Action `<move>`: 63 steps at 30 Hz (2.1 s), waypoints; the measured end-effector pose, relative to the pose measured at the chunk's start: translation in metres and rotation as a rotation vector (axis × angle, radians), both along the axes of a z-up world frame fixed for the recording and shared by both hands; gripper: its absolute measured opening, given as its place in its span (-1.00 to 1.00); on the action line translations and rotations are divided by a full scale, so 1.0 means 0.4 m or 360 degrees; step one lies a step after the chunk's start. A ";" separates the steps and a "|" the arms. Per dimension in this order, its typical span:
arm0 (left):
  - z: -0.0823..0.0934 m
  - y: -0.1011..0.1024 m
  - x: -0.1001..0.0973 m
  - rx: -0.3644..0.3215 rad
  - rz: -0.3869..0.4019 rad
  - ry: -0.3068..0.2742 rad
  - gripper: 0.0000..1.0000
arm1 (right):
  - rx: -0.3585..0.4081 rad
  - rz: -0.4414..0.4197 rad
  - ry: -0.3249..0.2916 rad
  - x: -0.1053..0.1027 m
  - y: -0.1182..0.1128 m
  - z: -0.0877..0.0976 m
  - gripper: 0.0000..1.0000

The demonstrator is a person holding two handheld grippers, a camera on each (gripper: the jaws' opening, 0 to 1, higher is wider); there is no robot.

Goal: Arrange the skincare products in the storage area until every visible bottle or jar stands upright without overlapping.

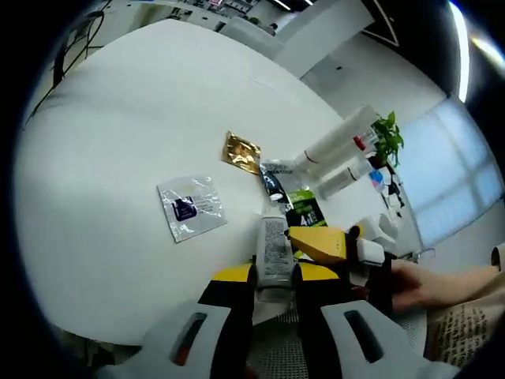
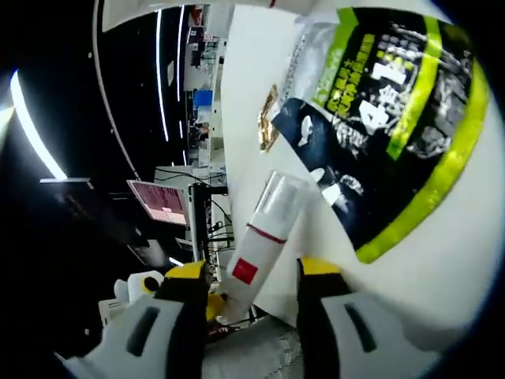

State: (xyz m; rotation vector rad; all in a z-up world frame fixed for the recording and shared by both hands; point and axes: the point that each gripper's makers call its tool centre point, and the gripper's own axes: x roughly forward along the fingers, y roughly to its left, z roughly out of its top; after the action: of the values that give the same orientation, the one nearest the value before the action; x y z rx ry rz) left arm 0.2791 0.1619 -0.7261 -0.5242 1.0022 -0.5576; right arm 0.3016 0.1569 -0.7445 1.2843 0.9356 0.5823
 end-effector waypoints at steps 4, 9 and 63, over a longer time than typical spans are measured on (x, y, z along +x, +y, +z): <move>0.004 -0.008 -0.005 -0.0018 -0.0008 0.0000 -0.68 | 0.0023 -0.0038 0.0001 0.010 -0.011 0.011 -0.45; 0.024 -0.030 -0.009 -0.0021 -0.0104 -0.0080 -0.66 | -0.0042 -0.0010 -0.0109 0.021 -0.035 0.033 -0.48; 0.320 -0.228 -0.055 -0.0012 -0.0997 -0.1126 -0.65 | -0.0502 0.0789 -0.2113 -0.064 -0.130 0.562 -0.52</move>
State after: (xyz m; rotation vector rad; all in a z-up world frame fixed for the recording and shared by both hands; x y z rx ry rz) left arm 0.2570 0.0709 -0.5982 0.0197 0.4613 -1.2037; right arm 0.2760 0.1050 -0.5196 0.1716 0.1588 1.3624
